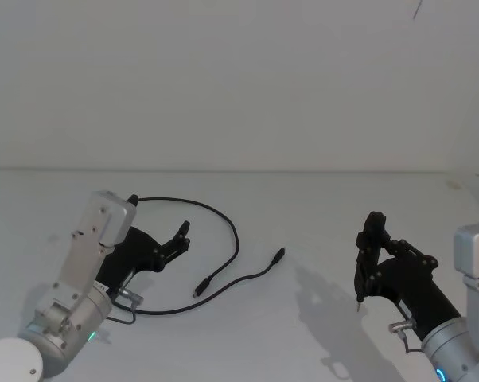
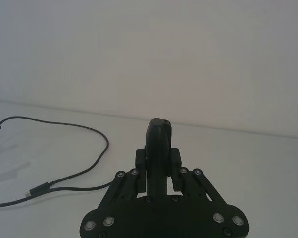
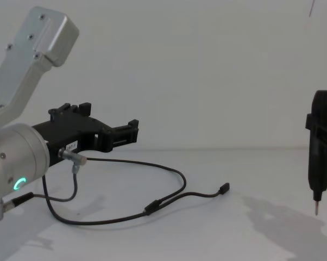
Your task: Pick up the data cable with the one hand.
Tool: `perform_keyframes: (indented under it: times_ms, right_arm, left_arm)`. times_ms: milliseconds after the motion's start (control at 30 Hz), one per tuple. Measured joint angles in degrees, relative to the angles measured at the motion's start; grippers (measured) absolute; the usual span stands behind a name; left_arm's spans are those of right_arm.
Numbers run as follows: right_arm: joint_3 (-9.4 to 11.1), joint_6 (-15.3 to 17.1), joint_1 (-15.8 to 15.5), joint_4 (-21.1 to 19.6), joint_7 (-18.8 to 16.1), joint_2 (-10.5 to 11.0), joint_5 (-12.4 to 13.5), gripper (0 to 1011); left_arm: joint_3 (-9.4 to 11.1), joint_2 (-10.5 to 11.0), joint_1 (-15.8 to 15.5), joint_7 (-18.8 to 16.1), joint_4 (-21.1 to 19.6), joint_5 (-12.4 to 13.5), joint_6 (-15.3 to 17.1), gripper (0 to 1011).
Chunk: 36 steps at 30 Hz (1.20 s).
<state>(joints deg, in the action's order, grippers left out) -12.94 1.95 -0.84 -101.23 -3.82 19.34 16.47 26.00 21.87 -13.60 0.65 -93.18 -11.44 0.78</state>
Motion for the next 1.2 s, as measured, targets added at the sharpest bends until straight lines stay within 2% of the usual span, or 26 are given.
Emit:
perform_keyframes:
  times_ms: [600, 867, 1200]
  right_arm:
    - [0.0, 0.0, 0.0, 0.0, 0.0, 0.0, 0.0, 279]
    - [0.0, 0.0, 0.0, 0.0, 0.0, 0.0, 0.0, 279]
    - [0.0, 0.0, 0.0, 0.0, 0.0, 0.0, 0.0, 279]
  left_arm:
    - [0.0, 0.1, -0.2, 0.6, 0.1, 0.0, 0.0, 1001]
    - [0.4, 0.5, -1.7, 4.1, 0.9, -0.9, -0.4, 1001]
    - [1.2, 1.0, -5.0, 11.9, 3.3, -3.8, -0.4, 1001]
